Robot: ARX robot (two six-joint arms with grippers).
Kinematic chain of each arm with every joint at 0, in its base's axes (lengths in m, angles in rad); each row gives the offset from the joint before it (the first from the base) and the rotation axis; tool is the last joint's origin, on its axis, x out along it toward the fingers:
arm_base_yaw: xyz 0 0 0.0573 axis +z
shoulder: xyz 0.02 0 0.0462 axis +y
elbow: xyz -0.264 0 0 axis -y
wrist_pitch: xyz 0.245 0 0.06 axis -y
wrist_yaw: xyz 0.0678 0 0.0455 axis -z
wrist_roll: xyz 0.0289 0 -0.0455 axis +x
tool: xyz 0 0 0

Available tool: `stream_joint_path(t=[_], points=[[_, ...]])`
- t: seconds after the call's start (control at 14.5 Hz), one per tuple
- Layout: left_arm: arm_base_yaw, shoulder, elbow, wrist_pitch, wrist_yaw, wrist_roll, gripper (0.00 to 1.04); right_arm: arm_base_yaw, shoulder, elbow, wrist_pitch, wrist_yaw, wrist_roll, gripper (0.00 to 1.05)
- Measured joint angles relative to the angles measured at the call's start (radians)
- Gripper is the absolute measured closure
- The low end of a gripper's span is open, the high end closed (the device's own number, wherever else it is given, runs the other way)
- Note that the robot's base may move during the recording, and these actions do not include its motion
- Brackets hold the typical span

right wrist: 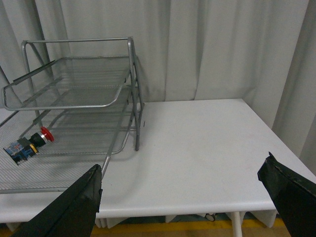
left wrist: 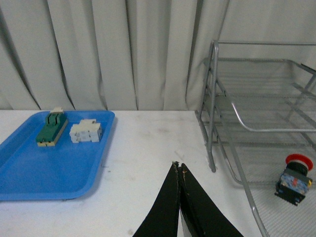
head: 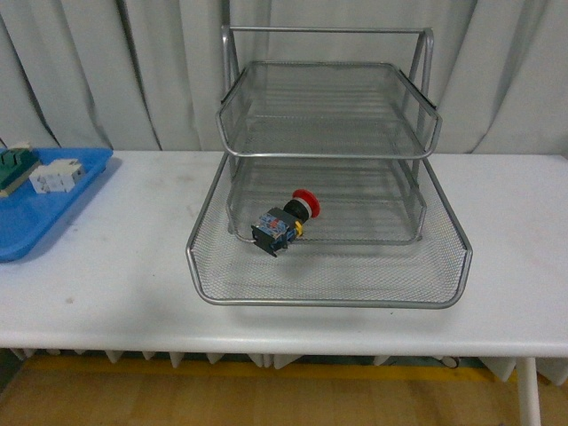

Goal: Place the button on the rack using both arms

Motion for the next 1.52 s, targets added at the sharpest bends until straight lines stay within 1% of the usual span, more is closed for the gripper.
stream_joint_path(t=[0.21, 0.28, 0.34, 0.41, 0.55, 1.03, 1.52], points=[[0.044, -0.149, -0.074, -0.074, 0.035, 0.000, 1.03, 0.000, 0.000, 0.000, 0.000, 0.000, 0.000, 0.06], [0.083, -0.193, -0.089, -0.105, 0.096, 0.000, 1.03, 0.000, 0.000, 0.000, 0.000, 0.000, 0.000, 0.06], [0.123, -0.231, -0.104, -0.132, 0.118, 0.000, 1.03, 0.000, 0.000, 0.000, 0.000, 0.000, 0.000, 0.06], [0.130, -0.242, -0.142, -0.070, 0.116, -0.001, 1.03, 0.000, 0.000, 0.000, 0.000, 0.000, 0.000, 0.06], [0.127, -0.312, -0.167, -0.171, 0.124, 0.000, 1.03, 0.000, 0.000, 0.000, 0.000, 0.000, 0.000, 0.06], [0.127, -0.628, -0.168, -0.441, 0.124, 0.000, 1.03, 0.000, 0.000, 0.000, 0.000, 0.000, 0.000, 0.06], [0.127, -0.809, -0.168, -0.620, 0.124, -0.001, 1.03, 0.000, 0.000, 0.000, 0.000, 0.000, 0.000, 0.06]])
